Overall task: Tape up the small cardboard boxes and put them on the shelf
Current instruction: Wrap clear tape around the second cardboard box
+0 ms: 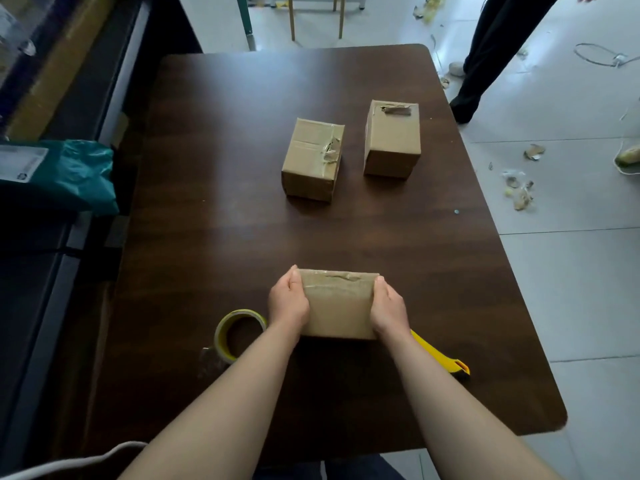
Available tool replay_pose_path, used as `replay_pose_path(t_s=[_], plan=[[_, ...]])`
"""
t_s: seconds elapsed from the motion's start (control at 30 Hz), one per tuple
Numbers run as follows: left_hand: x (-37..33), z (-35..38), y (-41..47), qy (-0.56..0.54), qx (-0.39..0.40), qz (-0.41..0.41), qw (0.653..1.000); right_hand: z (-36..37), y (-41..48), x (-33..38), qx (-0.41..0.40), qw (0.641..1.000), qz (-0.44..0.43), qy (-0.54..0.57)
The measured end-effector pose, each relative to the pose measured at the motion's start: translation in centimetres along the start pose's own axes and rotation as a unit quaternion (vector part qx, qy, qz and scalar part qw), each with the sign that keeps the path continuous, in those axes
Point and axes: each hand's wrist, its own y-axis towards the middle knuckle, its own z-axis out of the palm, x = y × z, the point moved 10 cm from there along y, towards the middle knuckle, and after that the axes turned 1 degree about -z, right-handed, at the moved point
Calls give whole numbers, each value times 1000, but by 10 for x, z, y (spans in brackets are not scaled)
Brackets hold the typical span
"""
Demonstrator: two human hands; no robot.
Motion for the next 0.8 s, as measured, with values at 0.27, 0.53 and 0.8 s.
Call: replay_pose_path(t_s=[0.27,0.53,0.8], plan=[[14,-13,-23,76,79,31,993,3,-37,-38,18,999,39,22],[12,-78,-30,306,36,146,940,-15,-47,-17,-12,998,-10,-65],[44,-83,-39,533,56,227,813,0,-59,-27,-46,982,-70,-170]])
